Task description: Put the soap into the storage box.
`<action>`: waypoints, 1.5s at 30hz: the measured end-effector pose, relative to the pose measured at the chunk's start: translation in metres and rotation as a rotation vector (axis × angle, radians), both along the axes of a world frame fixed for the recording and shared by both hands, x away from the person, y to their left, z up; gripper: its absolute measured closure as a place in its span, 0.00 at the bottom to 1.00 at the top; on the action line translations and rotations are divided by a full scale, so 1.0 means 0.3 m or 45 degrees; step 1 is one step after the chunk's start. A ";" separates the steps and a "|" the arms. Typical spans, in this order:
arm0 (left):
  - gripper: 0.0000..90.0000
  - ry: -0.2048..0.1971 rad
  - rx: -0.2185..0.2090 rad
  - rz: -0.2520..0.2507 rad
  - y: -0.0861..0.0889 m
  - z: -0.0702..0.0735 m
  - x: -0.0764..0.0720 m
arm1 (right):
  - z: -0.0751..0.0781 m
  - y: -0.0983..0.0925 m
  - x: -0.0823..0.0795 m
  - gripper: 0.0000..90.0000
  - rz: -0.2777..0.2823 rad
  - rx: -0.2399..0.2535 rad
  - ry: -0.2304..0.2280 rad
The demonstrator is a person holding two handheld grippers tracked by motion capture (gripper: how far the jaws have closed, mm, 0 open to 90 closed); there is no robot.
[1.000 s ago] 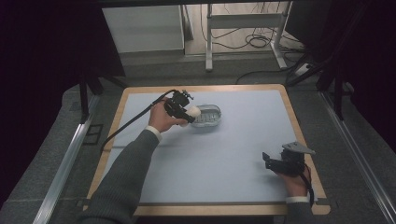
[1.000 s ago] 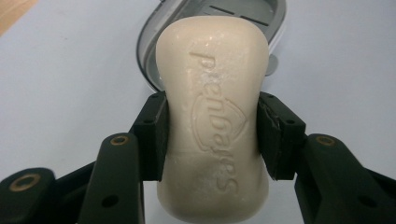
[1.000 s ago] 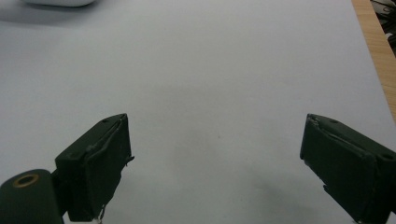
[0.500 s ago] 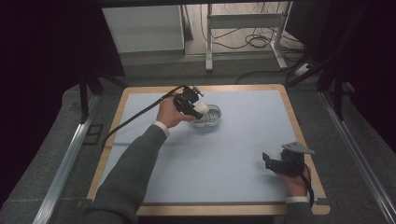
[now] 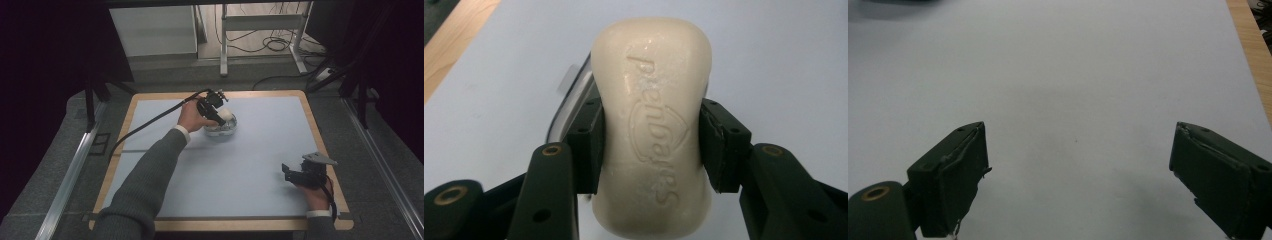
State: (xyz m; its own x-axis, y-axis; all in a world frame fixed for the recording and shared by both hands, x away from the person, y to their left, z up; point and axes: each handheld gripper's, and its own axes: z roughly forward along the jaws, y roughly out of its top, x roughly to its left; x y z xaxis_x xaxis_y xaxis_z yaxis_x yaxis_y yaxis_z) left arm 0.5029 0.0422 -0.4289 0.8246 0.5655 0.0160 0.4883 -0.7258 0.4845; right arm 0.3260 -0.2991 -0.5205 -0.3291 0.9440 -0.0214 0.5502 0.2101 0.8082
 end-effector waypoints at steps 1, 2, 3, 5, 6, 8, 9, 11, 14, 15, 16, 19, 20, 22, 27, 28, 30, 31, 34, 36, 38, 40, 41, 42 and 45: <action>0.55 0.010 -0.007 0.002 -0.004 -0.006 0.005 | -0.001 0.000 0.000 0.09 0.000 -0.001 -0.001; 0.55 0.007 -0.002 0.003 -0.008 -0.013 0.010 | -0.001 0.001 0.000 0.09 0.001 -0.002 -0.001; 0.55 0.011 0.008 0.007 -0.011 -0.019 0.014 | -0.002 0.001 0.000 0.09 0.001 -0.002 -0.001; 0.55 0.023 0.011 0.015 -0.018 -0.033 0.019 | -0.003 0.001 0.000 0.09 0.003 -0.005 -0.002; 0.55 0.025 0.016 0.012 -0.020 -0.038 0.022 | -0.003 0.001 0.001 0.09 0.003 -0.005 -0.001; 0.55 0.021 0.021 0.016 -0.024 -0.046 0.026 | -0.004 -0.001 0.002 0.09 0.003 -0.007 0.002; 0.55 0.019 0.028 0.009 -0.025 -0.049 0.030 | -0.005 -0.001 0.003 0.09 0.003 -0.007 0.003; 0.55 0.015 0.036 0.009 -0.026 -0.058 0.035 | -0.006 -0.001 0.003 0.09 0.002 -0.006 0.005; 0.55 0.014 0.051 -0.007 -0.030 -0.069 0.037 | -0.006 -0.001 0.003 0.09 0.003 -0.006 0.005; 0.55 0.015 0.049 -0.003 -0.031 -0.072 0.036 | -0.006 -0.001 0.003 0.09 0.002 -0.006 0.005; 0.55 0.013 0.052 0.000 -0.032 -0.075 0.037 | -0.006 -0.002 0.003 0.09 0.003 -0.006 0.004; 0.55 0.012 0.059 0.013 -0.037 -0.085 0.037 | -0.008 -0.002 0.003 0.09 0.002 -0.010 0.006; 0.54 0.021 0.057 0.009 -0.039 -0.088 0.035 | -0.008 -0.001 0.003 0.09 0.004 -0.011 0.005; 0.52 0.029 0.049 -0.002 -0.040 -0.089 0.033 | -0.008 -0.001 0.003 0.09 0.003 -0.012 0.005; 0.47 0.008 0.016 -0.007 -0.032 -0.073 0.020 | -0.012 0.001 0.004 0.09 -0.009 -0.022 0.016; 0.46 0.002 0.018 -0.009 -0.030 -0.070 0.015 | -0.012 0.002 0.004 0.09 -0.010 -0.021 0.018; 0.43 -0.003 0.016 -0.010 -0.026 -0.067 0.010 | -0.011 0.002 0.003 0.09 -0.009 -0.026 0.015; 0.41 -0.013 -0.003 -0.015 -0.016 -0.058 -0.004 | -0.010 0.002 0.003 0.09 -0.008 -0.027 0.014; 0.34 -0.060 -0.021 0.009 0.005 -0.043 -0.033 | -0.008 0.001 0.002 0.09 -0.008 -0.026 0.010; 0.32 -0.060 -0.075 0.020 0.029 -0.033 -0.052 | -0.005 -0.001 0.001 0.09 -0.011 -0.022 0.003; 0.30 -0.070 -0.097 0.026 0.051 -0.028 -0.072 | -0.003 -0.003 -0.001 0.09 -0.012 -0.020 -0.002; 0.30 -0.087 -0.133 0.041 0.081 -0.022 -0.097 | -0.001 -0.002 -0.002 0.09 -0.009 -0.019 -0.006; 0.29 -0.094 -0.140 0.042 0.091 -0.021 -0.105 | 0.000 0.000 -0.004 0.09 -0.009 -0.020 -0.011; 0.29 -0.097 -0.155 0.049 0.102 -0.023 -0.117 | 0.000 0.000 -0.004 0.09 -0.007 -0.022 -0.013; 0.29 -0.098 -0.179 0.063 0.138 -0.033 -0.144 | 0.002 0.002 -0.006 0.09 -0.005 -0.025 -0.015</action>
State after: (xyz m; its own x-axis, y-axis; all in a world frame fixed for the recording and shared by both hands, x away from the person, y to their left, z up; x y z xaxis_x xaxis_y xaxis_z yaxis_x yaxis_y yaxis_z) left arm 0.4596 0.0837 -0.4387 0.7949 0.6067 -0.0038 0.4793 -0.6241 0.6171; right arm 0.3241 -0.2985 -0.5198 -0.3250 0.9447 -0.0443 0.5412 0.2241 0.8104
